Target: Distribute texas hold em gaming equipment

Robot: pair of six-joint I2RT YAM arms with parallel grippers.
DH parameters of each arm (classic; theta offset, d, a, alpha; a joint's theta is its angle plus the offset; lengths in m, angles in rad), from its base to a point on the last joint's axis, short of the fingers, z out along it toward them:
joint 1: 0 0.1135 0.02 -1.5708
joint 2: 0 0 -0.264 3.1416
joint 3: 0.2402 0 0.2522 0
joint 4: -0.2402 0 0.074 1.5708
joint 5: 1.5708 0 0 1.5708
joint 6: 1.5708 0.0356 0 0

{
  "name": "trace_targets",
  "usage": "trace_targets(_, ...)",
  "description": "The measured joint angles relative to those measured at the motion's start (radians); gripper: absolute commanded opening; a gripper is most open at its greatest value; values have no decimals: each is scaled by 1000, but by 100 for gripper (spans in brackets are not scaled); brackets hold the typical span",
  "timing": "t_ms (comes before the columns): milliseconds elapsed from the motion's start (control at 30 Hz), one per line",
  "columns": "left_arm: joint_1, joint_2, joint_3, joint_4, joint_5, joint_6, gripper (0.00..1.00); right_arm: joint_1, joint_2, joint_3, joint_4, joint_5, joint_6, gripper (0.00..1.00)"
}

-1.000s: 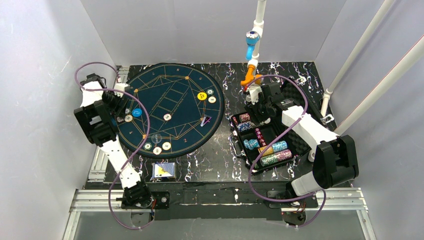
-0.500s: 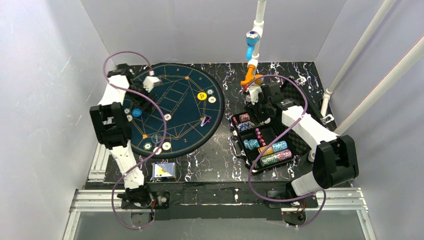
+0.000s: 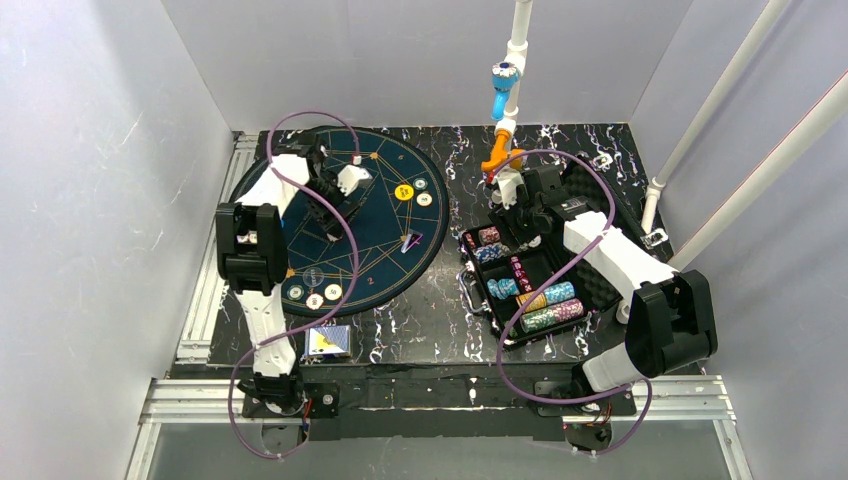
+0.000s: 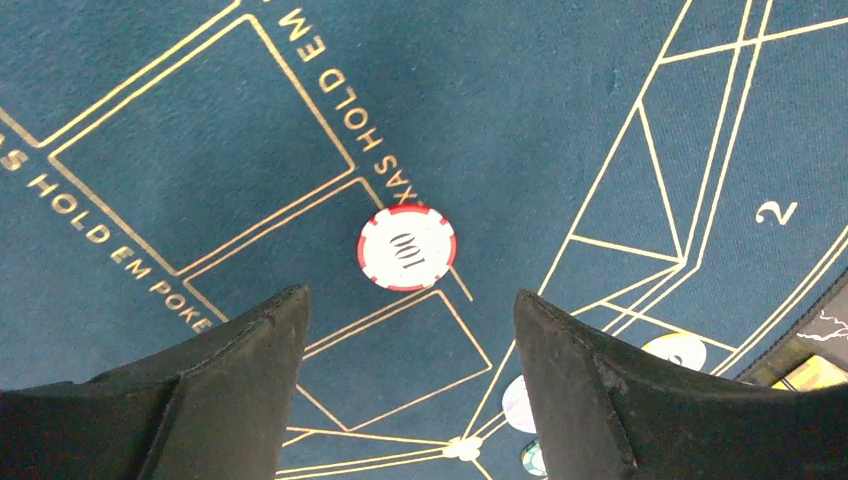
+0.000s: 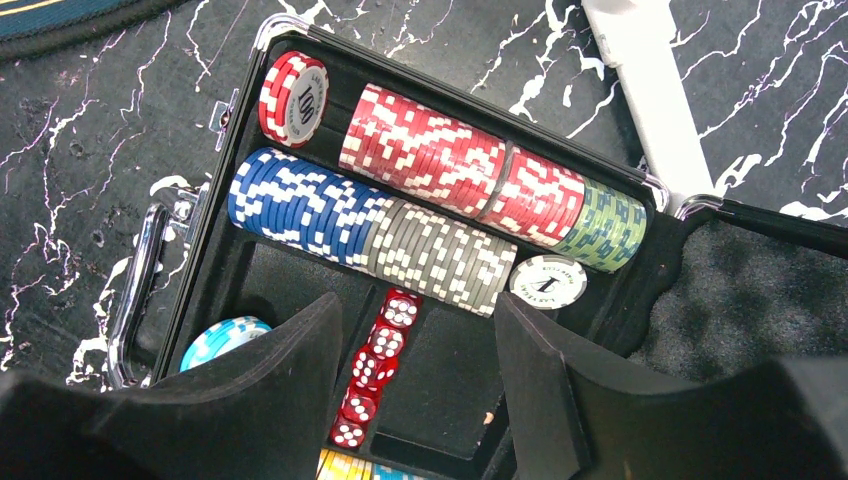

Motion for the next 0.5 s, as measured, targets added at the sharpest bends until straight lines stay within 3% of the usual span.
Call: trace_targets(500, -63, 51, -74, 83, -132, -43, 70, 2, 0, 0, 0, 0, -6, 66)
